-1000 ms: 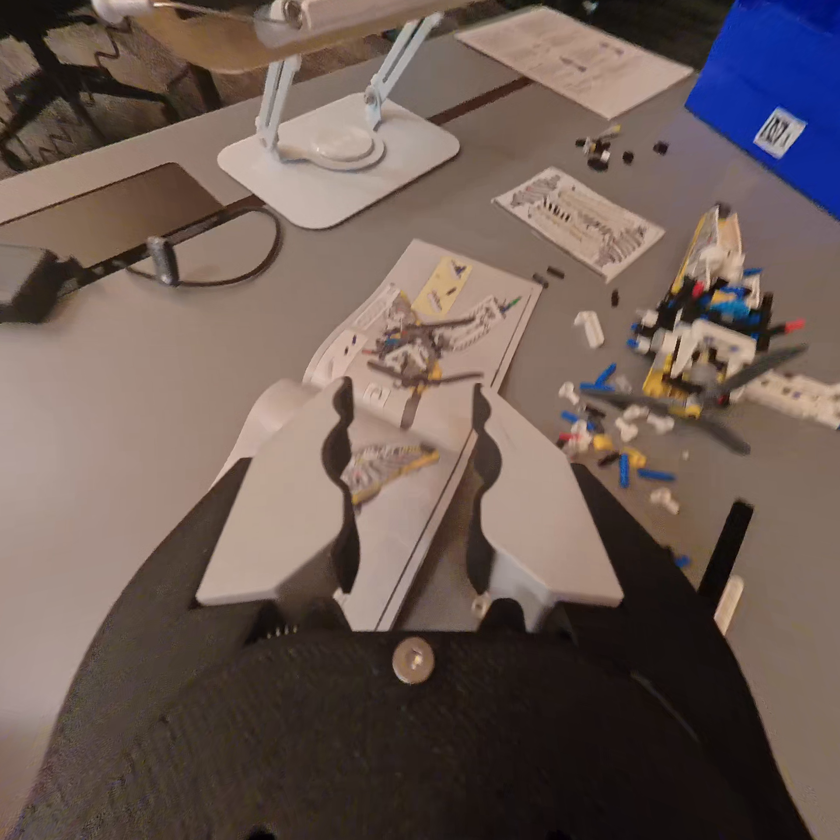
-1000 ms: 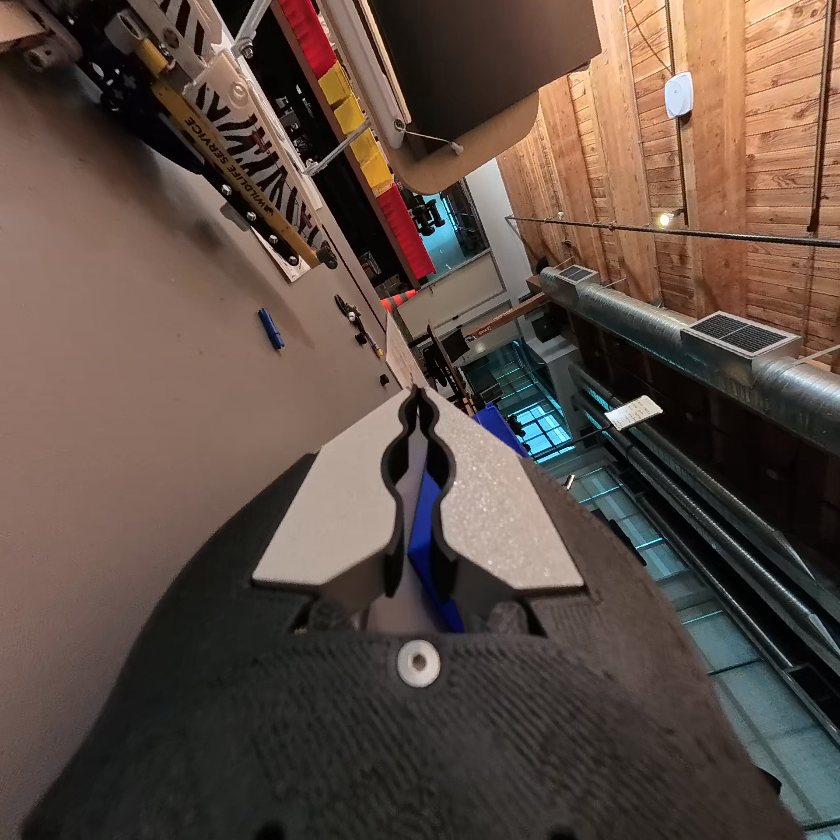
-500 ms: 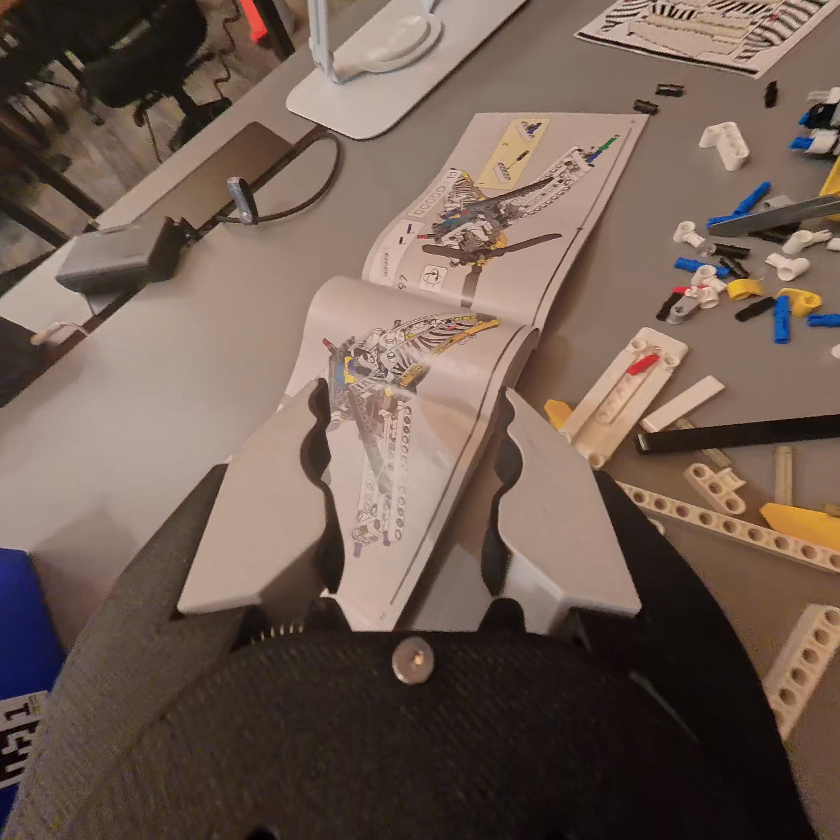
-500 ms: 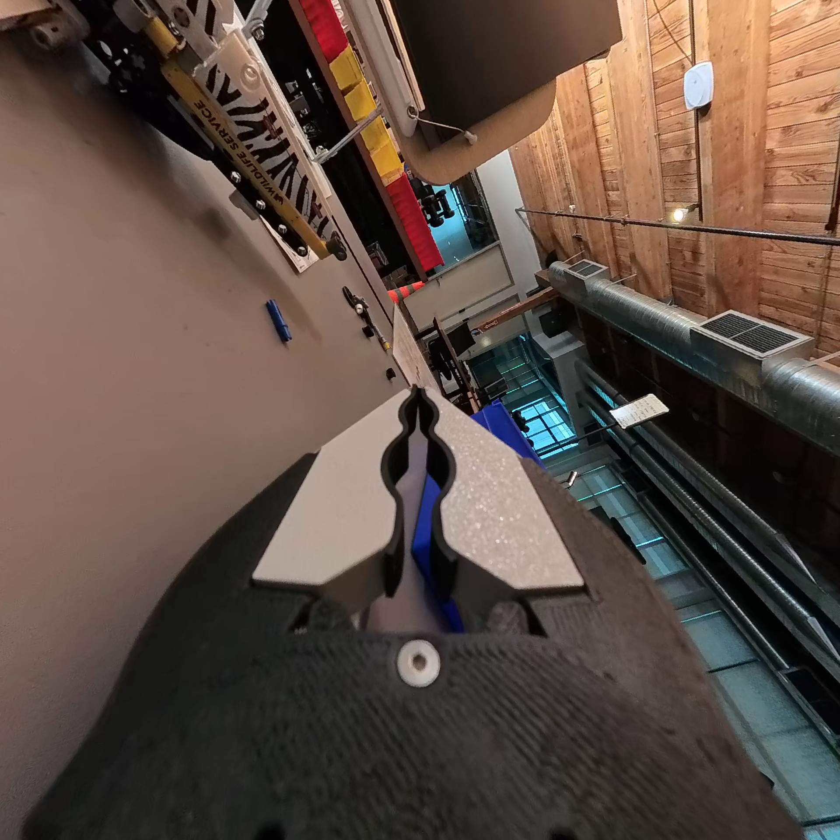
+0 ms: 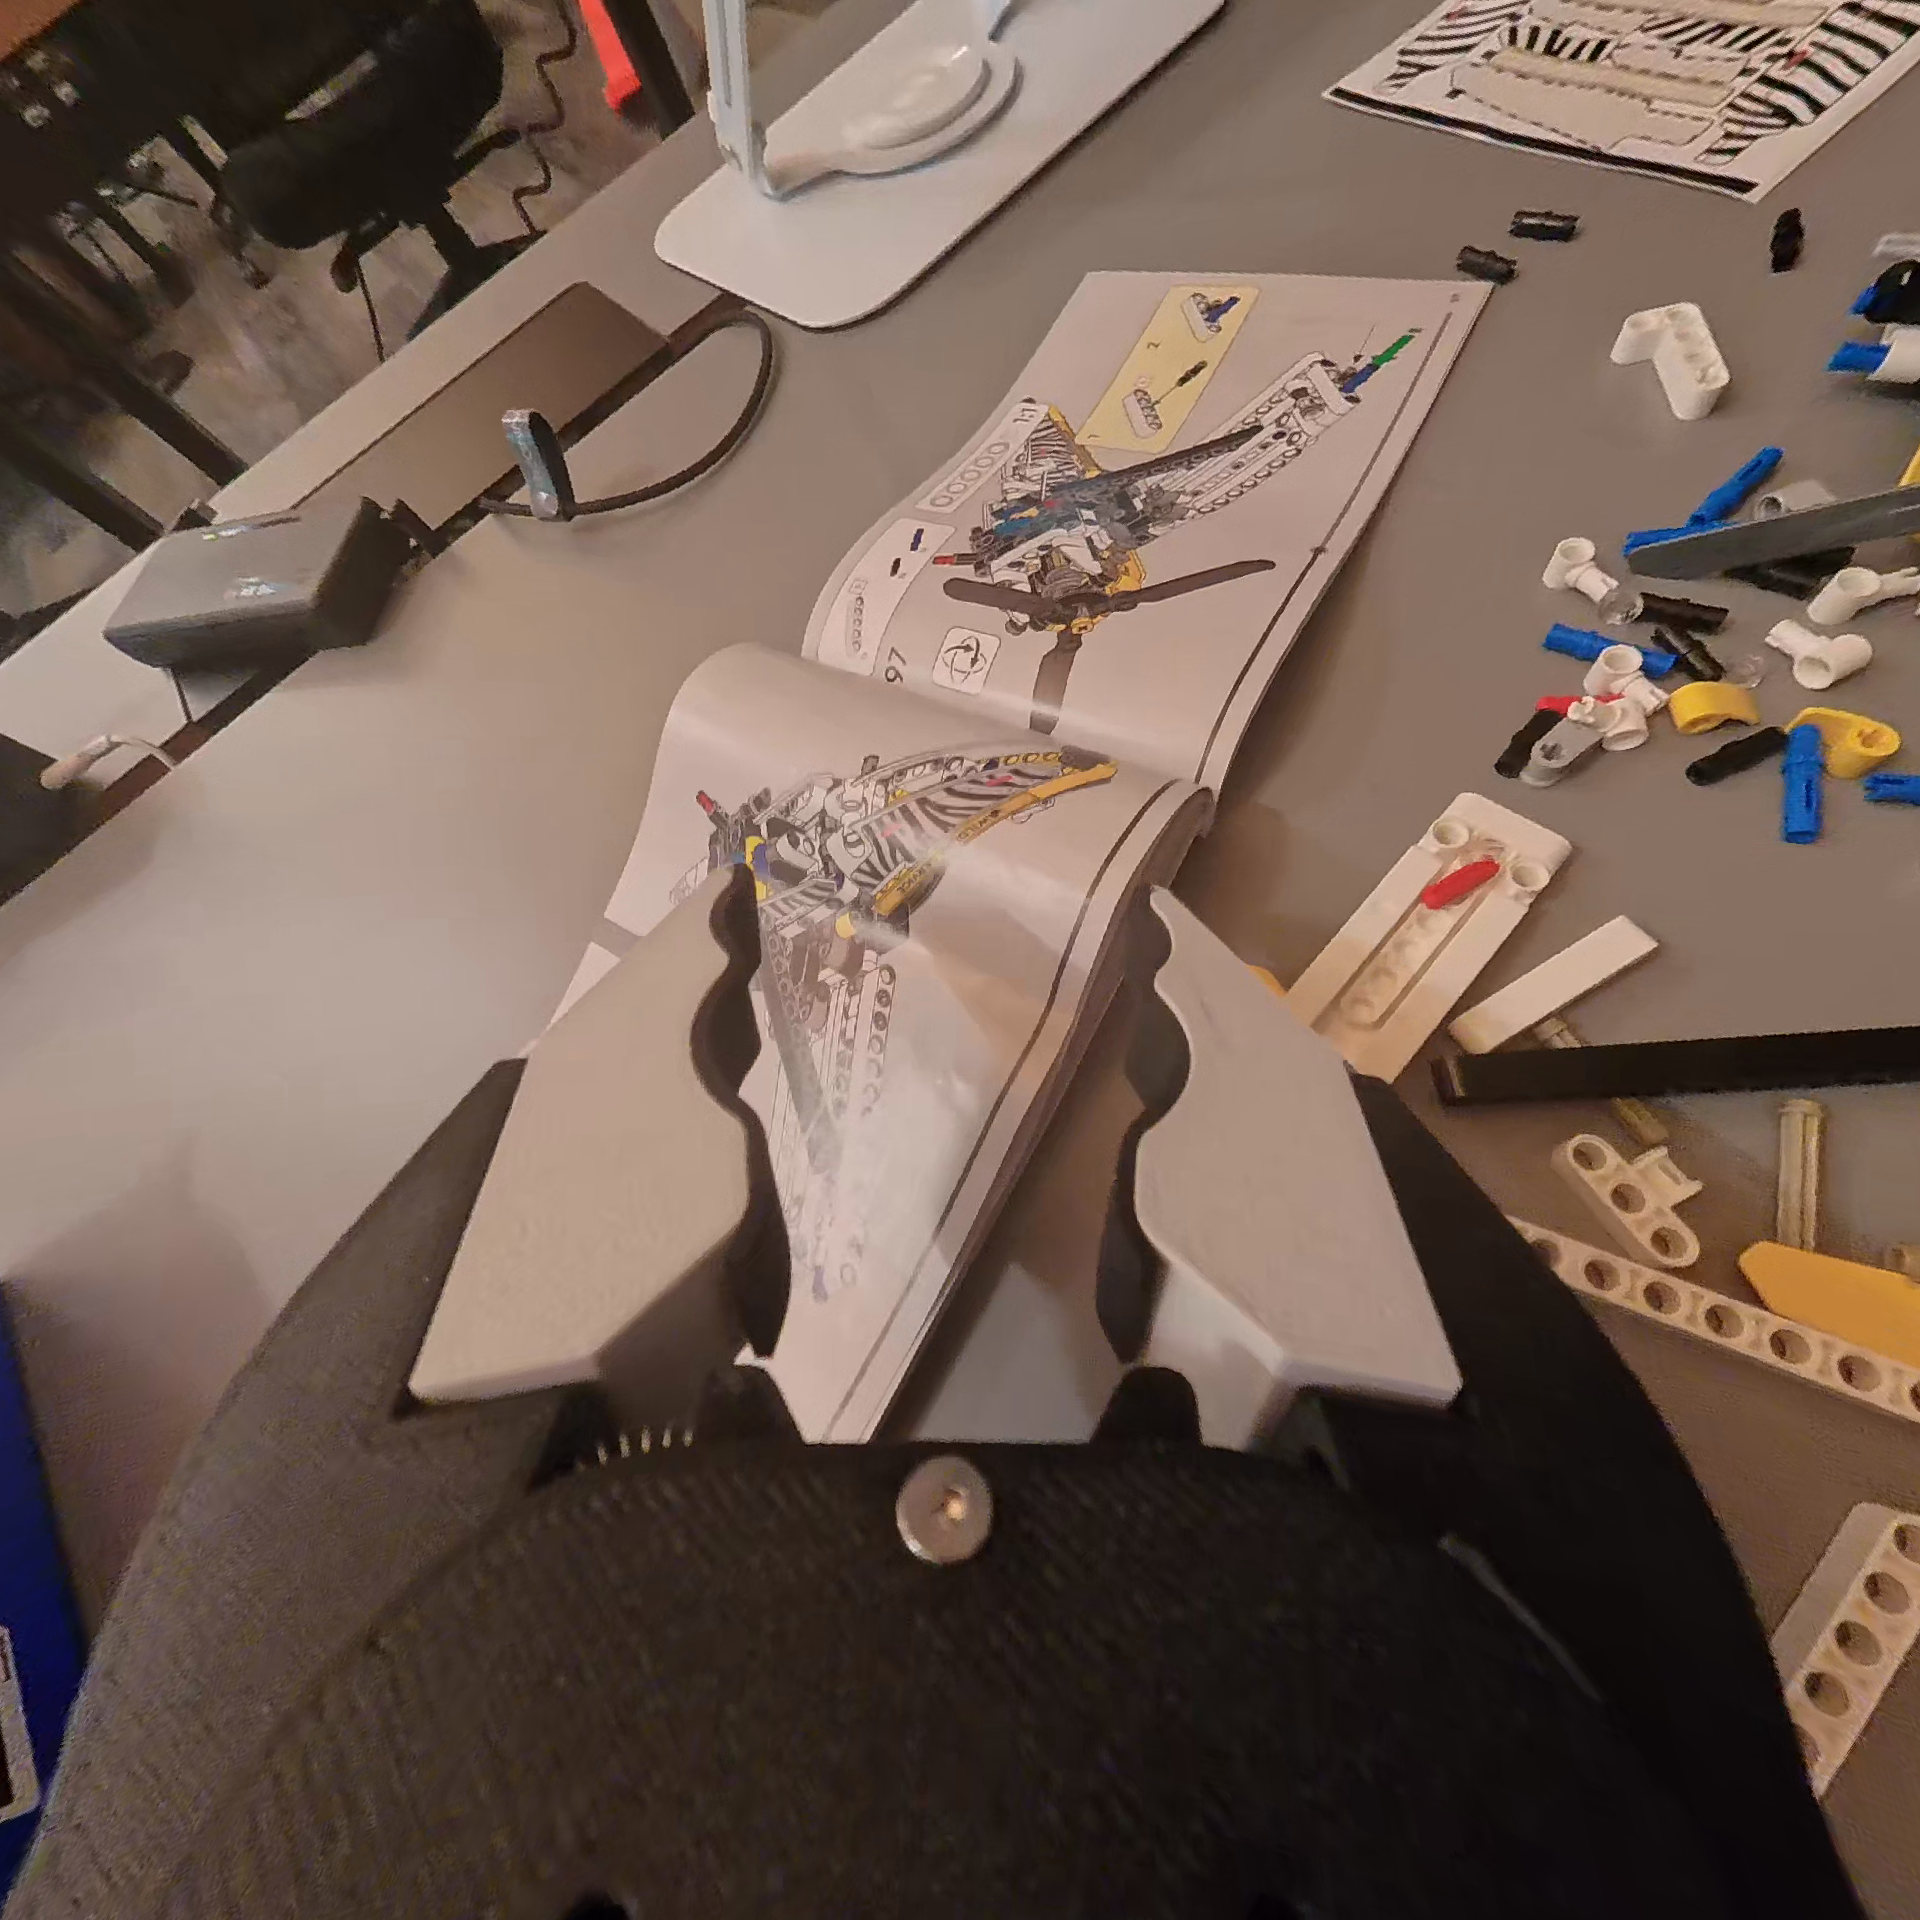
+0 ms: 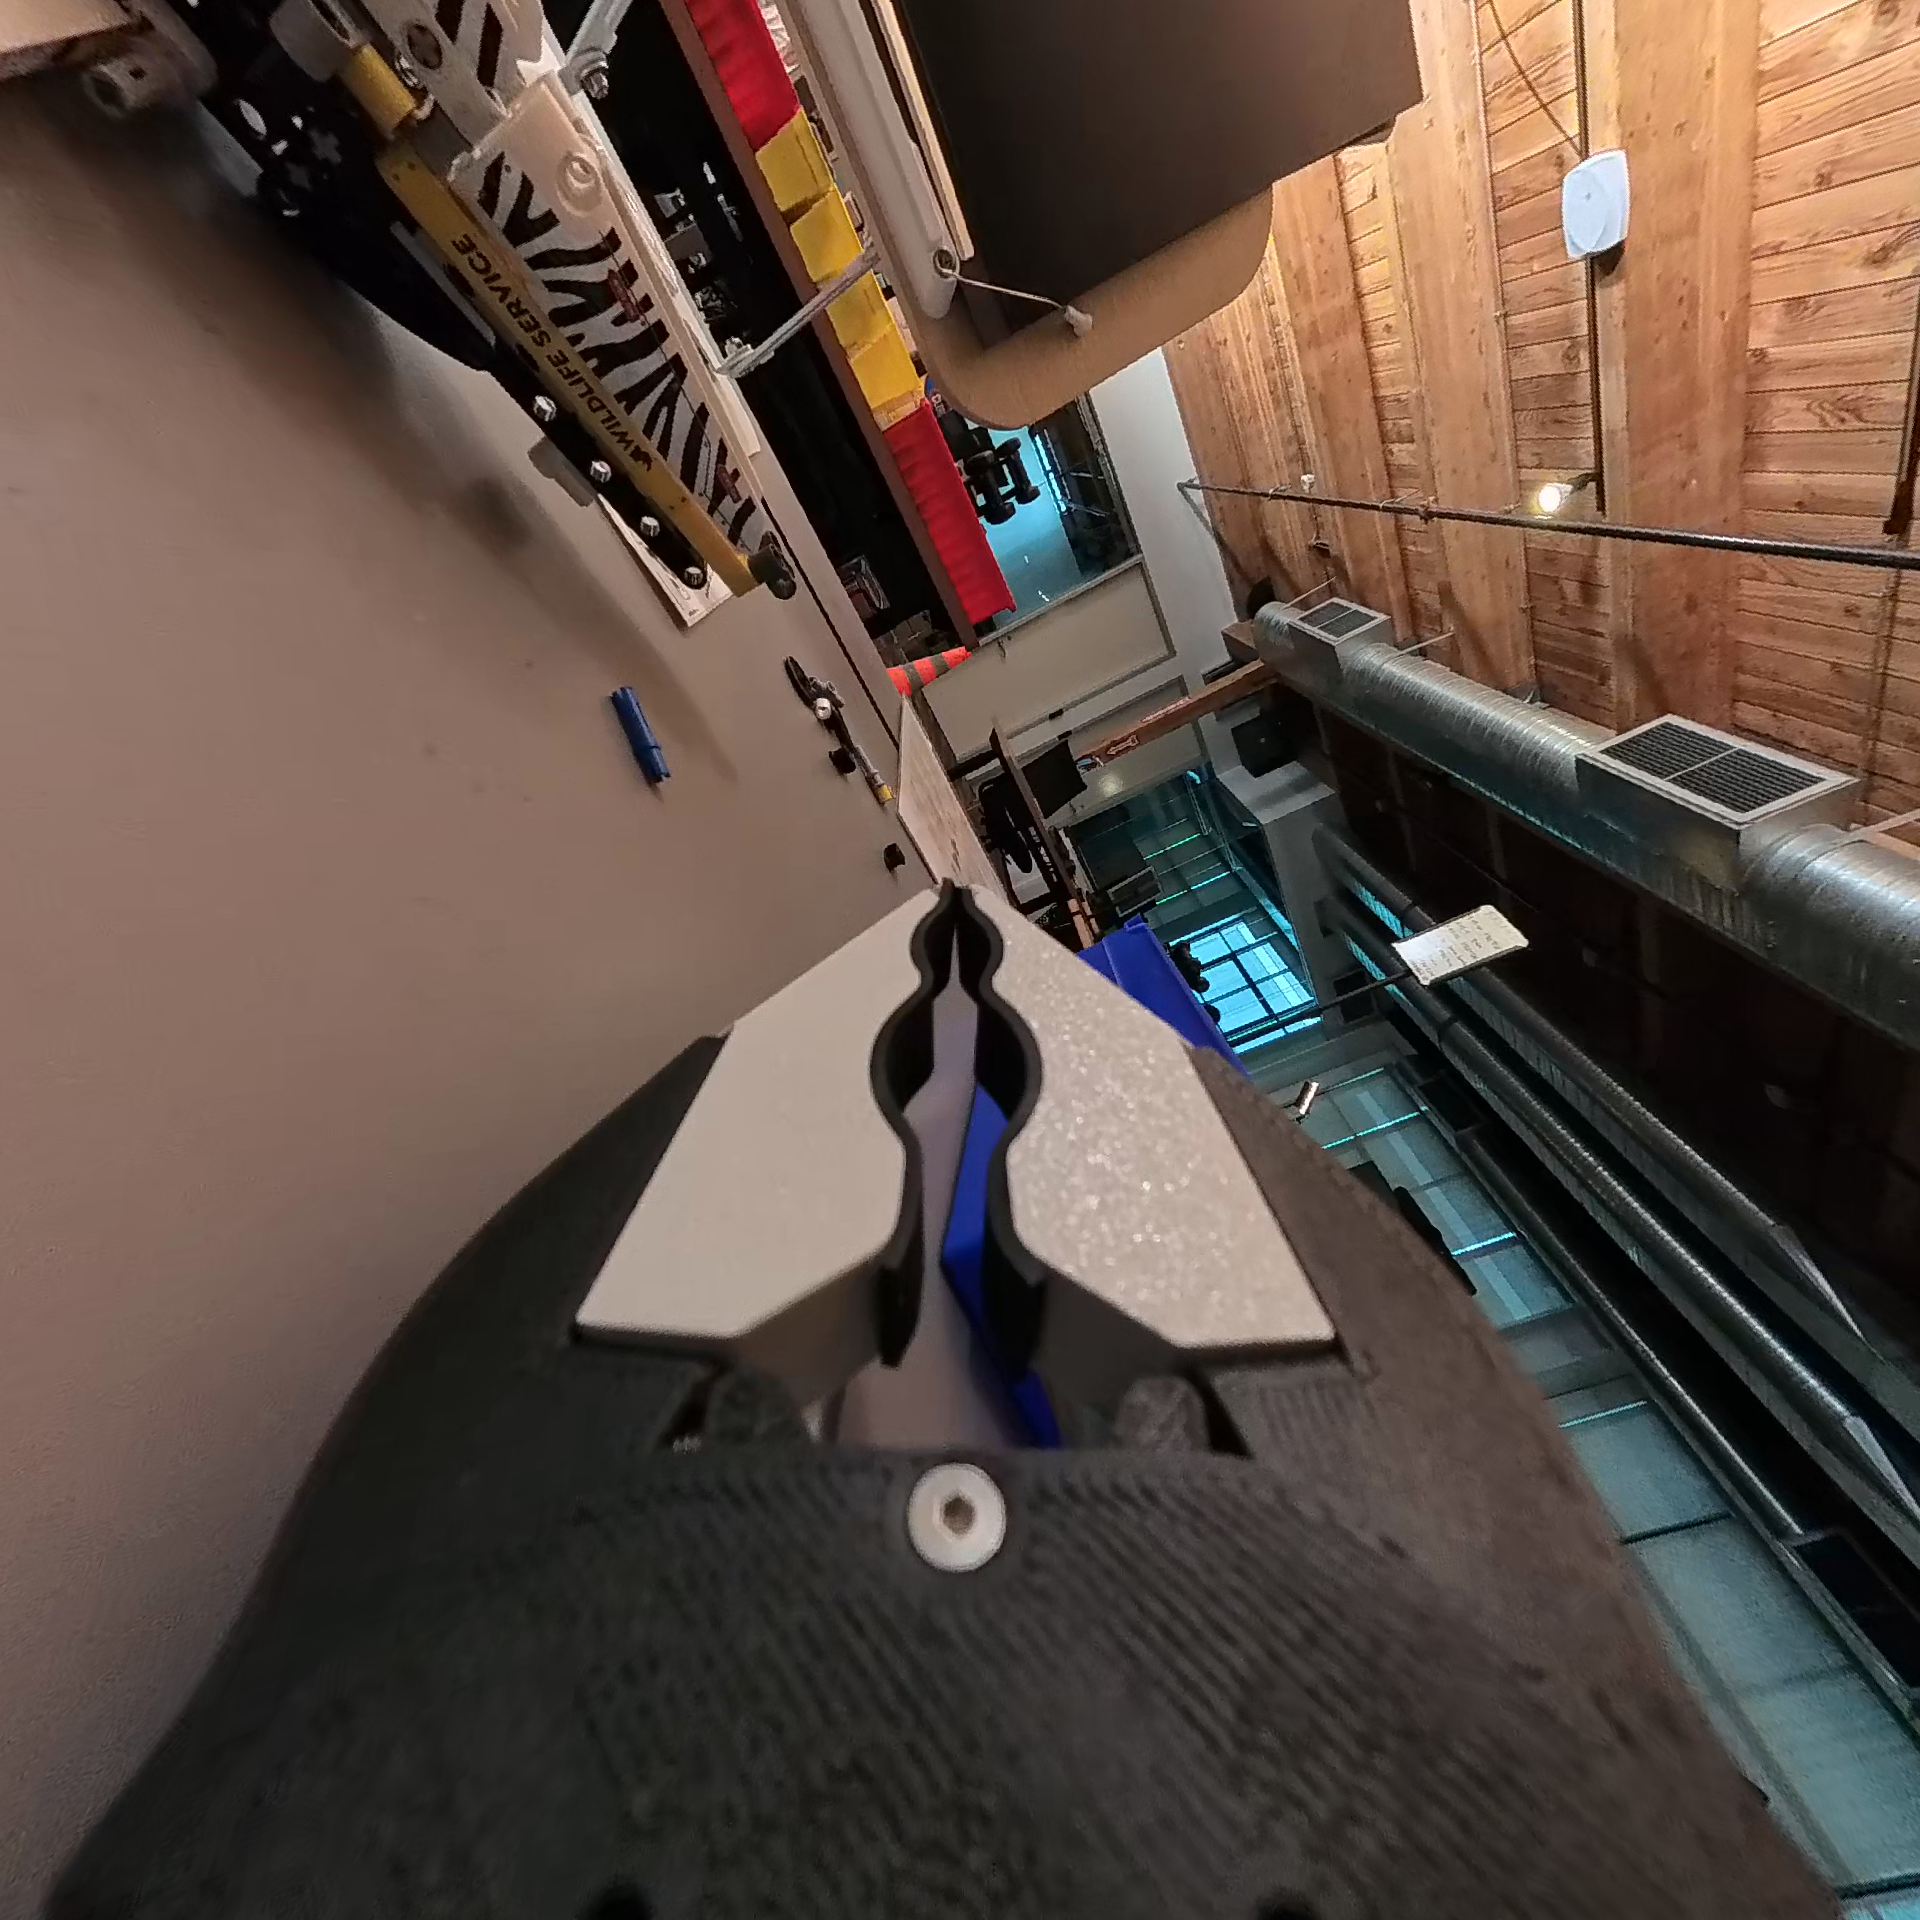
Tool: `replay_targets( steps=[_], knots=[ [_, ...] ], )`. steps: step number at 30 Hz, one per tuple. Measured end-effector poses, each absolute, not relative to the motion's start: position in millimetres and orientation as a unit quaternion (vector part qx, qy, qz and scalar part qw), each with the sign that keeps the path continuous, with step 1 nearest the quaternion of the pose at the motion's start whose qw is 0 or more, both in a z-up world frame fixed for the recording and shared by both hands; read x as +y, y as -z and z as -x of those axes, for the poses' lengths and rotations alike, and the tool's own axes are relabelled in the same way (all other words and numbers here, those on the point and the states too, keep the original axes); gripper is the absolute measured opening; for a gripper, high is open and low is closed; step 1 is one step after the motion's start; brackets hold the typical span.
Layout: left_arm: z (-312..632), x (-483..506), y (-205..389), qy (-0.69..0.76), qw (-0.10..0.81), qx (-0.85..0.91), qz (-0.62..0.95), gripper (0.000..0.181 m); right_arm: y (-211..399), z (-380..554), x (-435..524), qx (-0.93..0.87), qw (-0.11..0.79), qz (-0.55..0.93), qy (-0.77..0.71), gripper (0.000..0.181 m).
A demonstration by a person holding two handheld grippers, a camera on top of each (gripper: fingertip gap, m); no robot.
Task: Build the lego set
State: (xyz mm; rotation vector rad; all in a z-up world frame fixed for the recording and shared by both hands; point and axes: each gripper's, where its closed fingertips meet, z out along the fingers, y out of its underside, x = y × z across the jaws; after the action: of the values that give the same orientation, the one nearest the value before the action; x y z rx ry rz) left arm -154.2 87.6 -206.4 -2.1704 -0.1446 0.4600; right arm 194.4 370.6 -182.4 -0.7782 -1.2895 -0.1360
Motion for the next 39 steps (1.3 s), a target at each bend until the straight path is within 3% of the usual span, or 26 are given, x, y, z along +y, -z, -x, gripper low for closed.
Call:
replay_targets(
  steps=[21, 32, 39],
  knots=[
    [177, 87, 171, -0.323, 0.456, -0.069, 0.826, 0.064, 183, -194, 370, -0.587, 0.727, 0.351, 0.061, 0.0],
    [166, 153, 149, -0.213, 0.55, -0.101, 0.801, 0.063, 183, -194, 369, -0.589, 0.726, 0.35, 0.061, 0.0],
    [184, 131, 118, -0.175, 0.595, -0.141, 0.772, 0.063, 183, -194, 369, -0.59, 0.726, 0.347, 0.06, 0.0]
  ],
)
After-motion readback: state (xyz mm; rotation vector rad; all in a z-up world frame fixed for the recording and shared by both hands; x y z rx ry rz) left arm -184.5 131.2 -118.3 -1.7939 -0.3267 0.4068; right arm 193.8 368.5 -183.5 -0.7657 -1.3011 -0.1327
